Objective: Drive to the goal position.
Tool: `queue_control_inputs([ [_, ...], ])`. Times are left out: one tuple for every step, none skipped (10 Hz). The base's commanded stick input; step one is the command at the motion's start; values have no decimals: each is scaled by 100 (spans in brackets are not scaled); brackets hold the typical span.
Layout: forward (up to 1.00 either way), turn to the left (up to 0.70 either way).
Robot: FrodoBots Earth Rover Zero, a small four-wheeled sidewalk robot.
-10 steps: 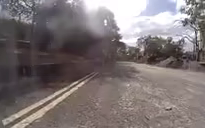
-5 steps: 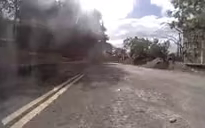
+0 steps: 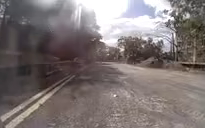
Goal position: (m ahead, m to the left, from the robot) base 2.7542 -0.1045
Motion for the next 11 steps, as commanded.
queue_control_inputs([
  [70,0],
  [70,0],
  [70,0],
  [70,0],
  [70,0],
  [70,0],
  [70,0],
  [70,0],
  [70,0],
  [70,0],
  [70,0],
])
